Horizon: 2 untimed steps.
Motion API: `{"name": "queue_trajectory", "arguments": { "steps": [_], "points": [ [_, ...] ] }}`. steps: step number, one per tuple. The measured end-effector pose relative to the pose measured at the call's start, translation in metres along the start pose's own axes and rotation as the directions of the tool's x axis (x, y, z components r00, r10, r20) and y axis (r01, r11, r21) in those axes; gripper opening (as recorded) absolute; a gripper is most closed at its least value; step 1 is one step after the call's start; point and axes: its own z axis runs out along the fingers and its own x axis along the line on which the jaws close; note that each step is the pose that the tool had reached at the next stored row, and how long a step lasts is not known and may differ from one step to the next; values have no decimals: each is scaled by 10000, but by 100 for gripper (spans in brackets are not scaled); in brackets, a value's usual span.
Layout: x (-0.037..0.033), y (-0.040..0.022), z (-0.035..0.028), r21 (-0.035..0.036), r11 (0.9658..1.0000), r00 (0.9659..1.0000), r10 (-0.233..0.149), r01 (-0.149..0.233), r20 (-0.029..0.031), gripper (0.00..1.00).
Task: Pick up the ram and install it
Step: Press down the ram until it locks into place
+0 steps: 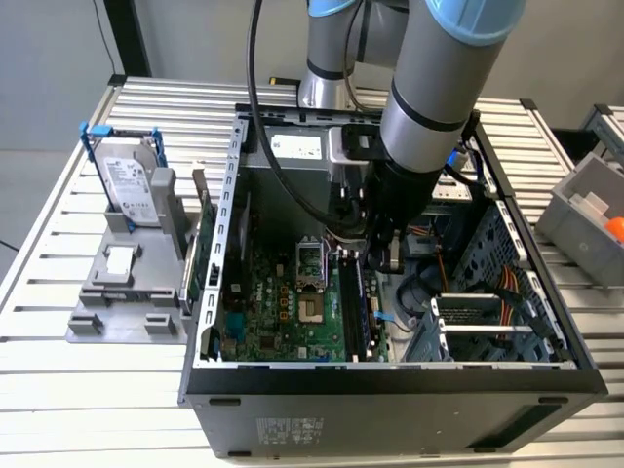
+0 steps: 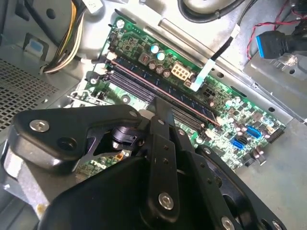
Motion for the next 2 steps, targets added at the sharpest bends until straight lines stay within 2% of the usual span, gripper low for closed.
{"name": "queue_trajectory", "arguments": {
  "steps": [2],
  "points": [
    [0,0,0,0,10000,10000,0,0,0,0]
  ]
}}
